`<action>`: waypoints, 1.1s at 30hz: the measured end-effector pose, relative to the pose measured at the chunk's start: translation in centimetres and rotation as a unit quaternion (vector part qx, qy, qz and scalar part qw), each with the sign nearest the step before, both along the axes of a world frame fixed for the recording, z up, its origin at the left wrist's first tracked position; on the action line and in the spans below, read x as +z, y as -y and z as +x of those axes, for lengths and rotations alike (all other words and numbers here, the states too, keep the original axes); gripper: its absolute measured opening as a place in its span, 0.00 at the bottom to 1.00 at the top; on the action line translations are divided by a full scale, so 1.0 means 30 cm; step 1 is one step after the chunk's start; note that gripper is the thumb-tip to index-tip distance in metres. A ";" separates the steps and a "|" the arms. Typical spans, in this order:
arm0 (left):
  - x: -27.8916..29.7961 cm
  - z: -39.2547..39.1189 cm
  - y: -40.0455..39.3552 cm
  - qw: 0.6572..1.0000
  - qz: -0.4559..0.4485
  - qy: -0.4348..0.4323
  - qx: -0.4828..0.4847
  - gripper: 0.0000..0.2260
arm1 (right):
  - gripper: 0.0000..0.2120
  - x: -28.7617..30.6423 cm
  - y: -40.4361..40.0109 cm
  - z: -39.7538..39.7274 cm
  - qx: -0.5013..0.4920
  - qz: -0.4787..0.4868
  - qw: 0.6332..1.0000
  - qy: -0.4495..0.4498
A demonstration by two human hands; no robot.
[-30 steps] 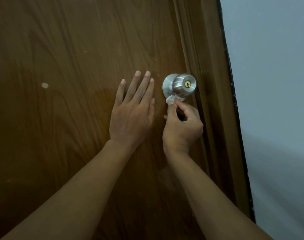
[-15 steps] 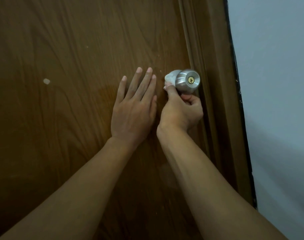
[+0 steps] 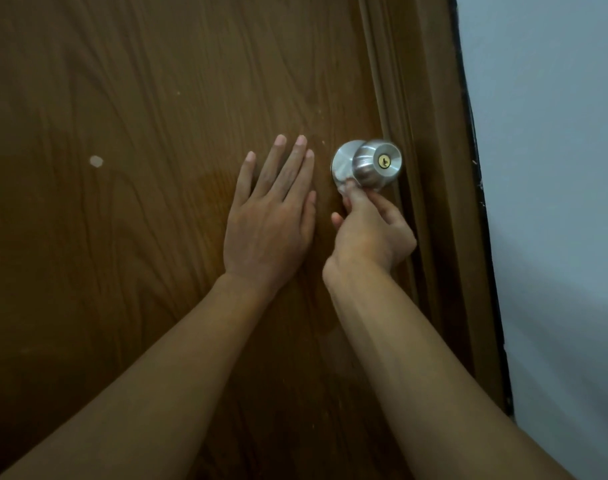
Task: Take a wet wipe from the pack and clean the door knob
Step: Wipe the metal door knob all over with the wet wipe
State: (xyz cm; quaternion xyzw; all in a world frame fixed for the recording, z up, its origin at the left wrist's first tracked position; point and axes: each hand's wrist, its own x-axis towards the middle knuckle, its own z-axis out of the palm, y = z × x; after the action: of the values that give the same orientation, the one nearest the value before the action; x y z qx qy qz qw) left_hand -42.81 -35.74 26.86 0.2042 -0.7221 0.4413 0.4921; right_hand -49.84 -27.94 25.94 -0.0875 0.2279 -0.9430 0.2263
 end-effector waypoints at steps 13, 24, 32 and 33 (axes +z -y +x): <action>0.001 0.005 0.001 1.000 0.006 0.000 -0.005 0.22 | 0.06 -0.027 0.000 -0.029 -0.021 -0.002 1.000 -0.007; -0.004 0.001 -0.001 1.000 0.007 -0.005 -0.008 0.22 | 0.08 -0.062 0.012 -0.096 -0.208 0.080 0.960 -0.169; -0.003 0.001 0.000 1.000 0.007 -0.004 -0.012 0.22 | 0.05 -0.108 0.051 -0.099 -0.300 0.102 0.899 -0.302; -0.003 0.000 0.000 1.000 0.007 -0.005 -0.013 0.22 | 0.04 -0.098 0.054 -0.109 -0.295 0.094 0.910 -0.276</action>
State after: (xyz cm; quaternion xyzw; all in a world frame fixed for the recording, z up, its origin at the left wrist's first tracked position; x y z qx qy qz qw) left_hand -42.81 -35.73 26.77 0.2000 -0.7257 0.4285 0.4998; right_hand -53.10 -29.55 23.00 -0.2510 0.3845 -0.8793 -0.1264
